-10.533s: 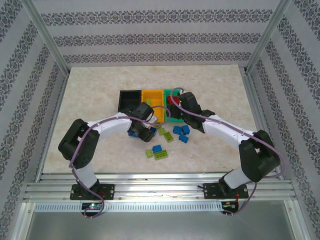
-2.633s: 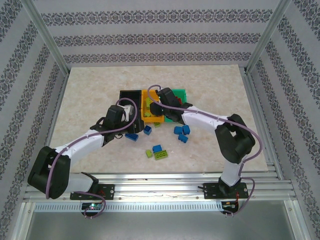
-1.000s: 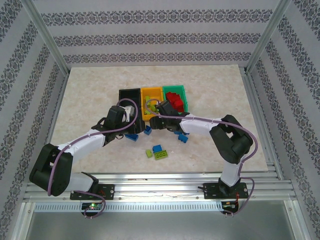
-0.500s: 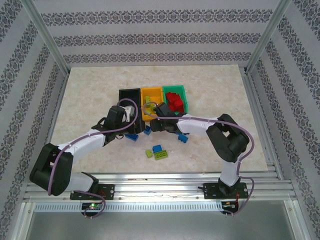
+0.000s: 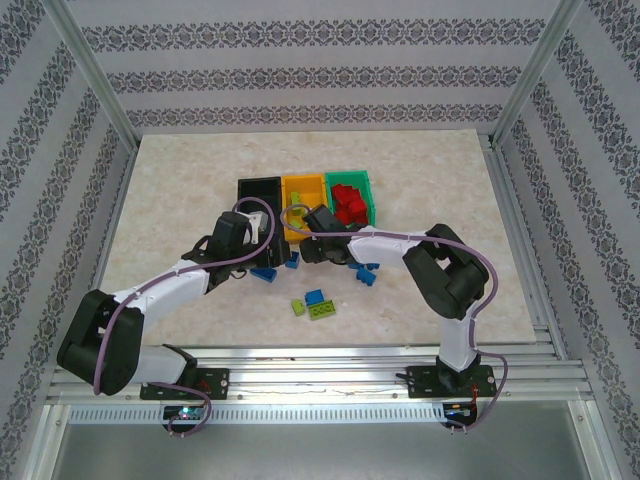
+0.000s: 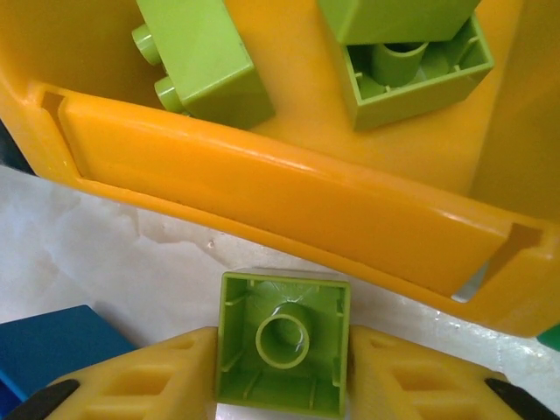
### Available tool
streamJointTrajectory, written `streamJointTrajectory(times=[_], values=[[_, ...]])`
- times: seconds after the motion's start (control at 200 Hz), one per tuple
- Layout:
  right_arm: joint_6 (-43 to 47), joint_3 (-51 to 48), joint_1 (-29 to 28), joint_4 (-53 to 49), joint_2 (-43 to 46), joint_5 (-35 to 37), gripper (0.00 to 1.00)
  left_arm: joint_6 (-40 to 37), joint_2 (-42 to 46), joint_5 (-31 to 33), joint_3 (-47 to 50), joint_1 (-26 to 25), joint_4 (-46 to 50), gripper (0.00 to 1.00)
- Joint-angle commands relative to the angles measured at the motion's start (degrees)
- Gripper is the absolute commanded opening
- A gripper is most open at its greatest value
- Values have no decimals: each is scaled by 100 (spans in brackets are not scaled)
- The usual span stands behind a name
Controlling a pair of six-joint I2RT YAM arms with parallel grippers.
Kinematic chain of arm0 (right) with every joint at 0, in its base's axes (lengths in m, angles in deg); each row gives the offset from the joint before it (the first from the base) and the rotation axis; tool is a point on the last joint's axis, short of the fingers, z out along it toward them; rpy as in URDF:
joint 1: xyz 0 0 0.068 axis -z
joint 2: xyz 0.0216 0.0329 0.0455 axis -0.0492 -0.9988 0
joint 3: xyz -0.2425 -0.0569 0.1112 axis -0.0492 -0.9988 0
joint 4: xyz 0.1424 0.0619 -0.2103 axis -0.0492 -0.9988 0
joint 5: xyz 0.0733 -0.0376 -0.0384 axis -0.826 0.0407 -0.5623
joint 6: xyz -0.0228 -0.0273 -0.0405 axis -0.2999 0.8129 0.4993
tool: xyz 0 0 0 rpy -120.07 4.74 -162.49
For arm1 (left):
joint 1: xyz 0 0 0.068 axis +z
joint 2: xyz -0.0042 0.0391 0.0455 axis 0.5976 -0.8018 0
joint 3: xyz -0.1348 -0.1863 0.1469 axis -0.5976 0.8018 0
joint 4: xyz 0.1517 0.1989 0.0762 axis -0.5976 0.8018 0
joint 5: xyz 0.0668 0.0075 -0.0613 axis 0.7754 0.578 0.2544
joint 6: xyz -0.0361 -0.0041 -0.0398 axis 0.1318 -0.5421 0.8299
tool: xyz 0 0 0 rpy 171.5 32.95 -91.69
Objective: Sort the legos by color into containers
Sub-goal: Pick up the lego from the center of the table, then place the lego in the container.
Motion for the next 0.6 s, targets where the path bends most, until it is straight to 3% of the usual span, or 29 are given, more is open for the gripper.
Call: streamJointTrajectory(times=[0.0,0.4,0.595], values=[[28,-30,0,-57,110,120,37,46,54,29,73,81,-155,67],[123,-275,-10,158,1094,272,37,84,-24,-80,97,81,-194,67],[-17,162,334,332,923,-48,38,68,-16,-172,127,86,-143,67]])
